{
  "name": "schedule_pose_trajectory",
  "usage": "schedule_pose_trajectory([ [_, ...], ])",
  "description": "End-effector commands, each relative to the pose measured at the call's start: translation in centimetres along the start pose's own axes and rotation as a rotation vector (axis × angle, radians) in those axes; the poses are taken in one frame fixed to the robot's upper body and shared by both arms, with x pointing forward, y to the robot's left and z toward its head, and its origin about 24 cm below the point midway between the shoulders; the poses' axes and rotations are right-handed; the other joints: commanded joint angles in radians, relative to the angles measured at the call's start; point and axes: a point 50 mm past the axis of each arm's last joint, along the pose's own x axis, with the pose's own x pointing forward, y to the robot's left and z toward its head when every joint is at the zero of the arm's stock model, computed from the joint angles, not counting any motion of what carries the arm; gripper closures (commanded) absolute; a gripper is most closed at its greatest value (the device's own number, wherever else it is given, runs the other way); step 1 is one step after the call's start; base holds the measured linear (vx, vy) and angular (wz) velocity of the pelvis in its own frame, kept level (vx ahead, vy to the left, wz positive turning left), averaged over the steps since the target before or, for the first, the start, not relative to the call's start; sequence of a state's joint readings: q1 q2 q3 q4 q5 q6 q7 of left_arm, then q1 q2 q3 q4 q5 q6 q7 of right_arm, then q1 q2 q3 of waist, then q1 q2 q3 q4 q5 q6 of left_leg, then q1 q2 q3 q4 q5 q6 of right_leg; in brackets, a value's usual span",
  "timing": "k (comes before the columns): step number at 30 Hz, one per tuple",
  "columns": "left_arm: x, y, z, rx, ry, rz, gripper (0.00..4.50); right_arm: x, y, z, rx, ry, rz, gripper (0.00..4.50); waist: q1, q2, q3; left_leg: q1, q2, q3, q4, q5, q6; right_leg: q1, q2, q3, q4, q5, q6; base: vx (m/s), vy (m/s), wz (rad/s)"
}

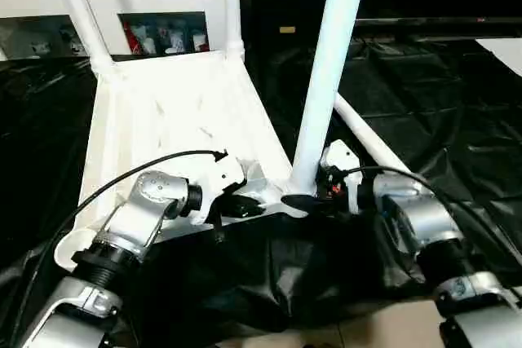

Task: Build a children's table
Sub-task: Rotate leg to tighten

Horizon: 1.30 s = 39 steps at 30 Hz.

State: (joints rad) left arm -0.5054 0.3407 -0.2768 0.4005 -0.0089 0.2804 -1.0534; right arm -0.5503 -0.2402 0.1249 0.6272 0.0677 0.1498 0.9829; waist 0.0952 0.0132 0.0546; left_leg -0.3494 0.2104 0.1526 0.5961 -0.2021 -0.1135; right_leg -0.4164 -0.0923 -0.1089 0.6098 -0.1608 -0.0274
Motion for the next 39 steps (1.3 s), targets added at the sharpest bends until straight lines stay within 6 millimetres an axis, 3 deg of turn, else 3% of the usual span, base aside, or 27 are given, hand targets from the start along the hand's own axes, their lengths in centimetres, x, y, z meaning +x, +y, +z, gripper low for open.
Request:
schedule_pose_trajectory([
  [1, 1.3, 0.1, 2.7, 0.036, -0.099, 0.029, 4.50, 1.9, 0.9, -0.7, 0.058, 0.017, -0.033, 1.78, -0.004, -0.003, -0.063, -0.008, 0.011, 0.011, -0.075, -0.181, 0.044, 0.065, -0.050, 0.049, -0.087, -0.361, -0.158, 0.000, 0.000, 0.00],
  [3, 2.7, 1.0, 3.4, -0.021, -0.103, 0.160, 4.50, 3.6, 0.9, -1.0, 0.159, -0.002, -0.211, 1.78, -0.015, -0.002, -0.061, -0.003, 0.004, 0.010, -0.075, -0.208, 0.024, 0.061, -0.050, 0.046, -0.100, -0.457, -0.117, 0.000, 0.000, 0.00],
  [4, 2.7, 1.0, 3.5, -0.022, -0.103, 0.163, 4.50, 3.7, 0.9, -1.0, 0.161, -0.003, -0.216, 1.78, -0.015, -0.003, -0.060, -0.001, 0.002, 0.010, -0.075, -0.213, 0.023, 0.059, -0.050, 0.044, -0.105, -0.484, -0.106, 0.000, 0.000, 0.00],
  [5, 3.4, 1.2, 3.9, -0.047, -0.105, 0.210, 4.50, 4.5, 1.1, -1.0, 0.201, -0.011, -0.283, 1.78, -0.016, 0.002, -0.062, -0.002, 0.001, 0.009, -0.073, -0.212, 0.019, 0.060, -0.051, 0.044, -0.105, -0.494, -0.099, 0.000, 0.000, 0.00],
  [7, 4.3, 1.3, 4.7, -0.065, -0.120, 0.269, 4.50, 5.7, 1.3, -0.8, 0.268, -0.018, -0.378, 1.78, -0.021, 0.000, -0.062, -0.006, 0.001, 0.008, -0.073, -0.208, 0.024, 0.057, -0.051, 0.044, -0.109, -0.499, -0.085, 0.000, 0.000, 0.00],
  [12, 5.5, 0.5, 5.5, -0.055, -0.145, 0.266, 4.50, 7.2, 2.1, 0.3, 0.233, -0.048, -0.389, 1.78, -0.028, 0.002, -0.069, -0.010, 0.004, 0.006, -0.074, -0.189, 0.035, 0.061, -0.050, 0.043, -0.099, -0.413, -0.108, 0.000, 0.000, 0.00],
  [13, 5.7, 0.4, 5.6, -0.049, -0.149, 0.258, 4.50, 7.4, 2.3, 0.5, 0.220, -0.058, -0.375, 1.78, -0.028, 0.001, -0.071, -0.014, 0.006, 0.007, -0.073, -0.167, 0.045, 0.063, -0.049, 0.045, -0.090, -0.350, -0.129, 0.000, 0.000, 0.00],
  [14, 5.7, 0.2, 5.7, -0.039, -0.152, 0.244, 4.50, 7.5, 2.5, 0.7, 0.218, -0.070, -0.355, 1.22, -0.028, -0.001, -0.071, -0.015, 0.006, 0.007, -0.073, -0.161, 0.052, 0.065, -0.049, 0.046, -0.087, -0.318, -0.144, 0.000, 0.000, 0.00],
  [16, 5.8, -0.1, 5.7, -0.031, -0.157, 0.217, 4.50, 7.5, 2.6, 0.8, 0.232, -0.085, -0.329, 1.08, -0.028, 0.000, -0.070, -0.014, 0.005, 0.009, -0.073, -0.162, 0.058, 0.066, -0.049, 0.047, -0.086, -0.310, -0.153, 0.000, 0.000, 0.00],
  [22, 4.1, -0.1, 4.5, 0.015, -0.152, 0.137, 4.50, 5.6, 1.7, 0.9, 0.174, -0.087, -0.204, 0.54, -0.031, 0.001, -0.067, -0.014, 0.006, 0.008, -0.074, -0.189, 0.073, 0.068, -0.050, 0.048, -0.090, -0.341, -0.154, 0.000, 0.000, 0.00],
  [29, 1.9, 0.0, 3.2, 0.051, -0.126, 0.051, 4.50, 2.4, 0.0, 0.7, 0.047, -0.025, -0.111, 0.03, -0.029, 0.002, -0.067, -0.013, 0.011, 0.010, -0.073, -0.174, 0.077, 0.066, -0.051, 0.050, -0.084, -0.307, -0.183, 0.000, 0.000, 0.00],
  [32, 0.9, -0.4, 2.6, 0.062, -0.108, -0.027, 4.50, 1.0, -0.2, 0.8, -0.009, -0.004, -0.031, 0.03, -0.025, 0.003, -0.069, -0.013, 0.013, 0.010, -0.072, -0.169, 0.083, 0.067, -0.052, 0.052, -0.080, -0.285, -0.193, 0.000, 0.000, 0.00],
  [39, -0.2, -0.9, 1.5, 0.076, -0.059, -0.103, 4.50, 0.1, 0.2, 0.7, -0.031, 0.030, 0.100, 0.03, -0.008, 0.004, -0.070, -0.009, 0.015, 0.013, -0.070, -0.138, 0.090, 0.066, -0.049, 0.053, -0.072, -0.228, -0.213, 0.000, 0.000, 0.00],
])
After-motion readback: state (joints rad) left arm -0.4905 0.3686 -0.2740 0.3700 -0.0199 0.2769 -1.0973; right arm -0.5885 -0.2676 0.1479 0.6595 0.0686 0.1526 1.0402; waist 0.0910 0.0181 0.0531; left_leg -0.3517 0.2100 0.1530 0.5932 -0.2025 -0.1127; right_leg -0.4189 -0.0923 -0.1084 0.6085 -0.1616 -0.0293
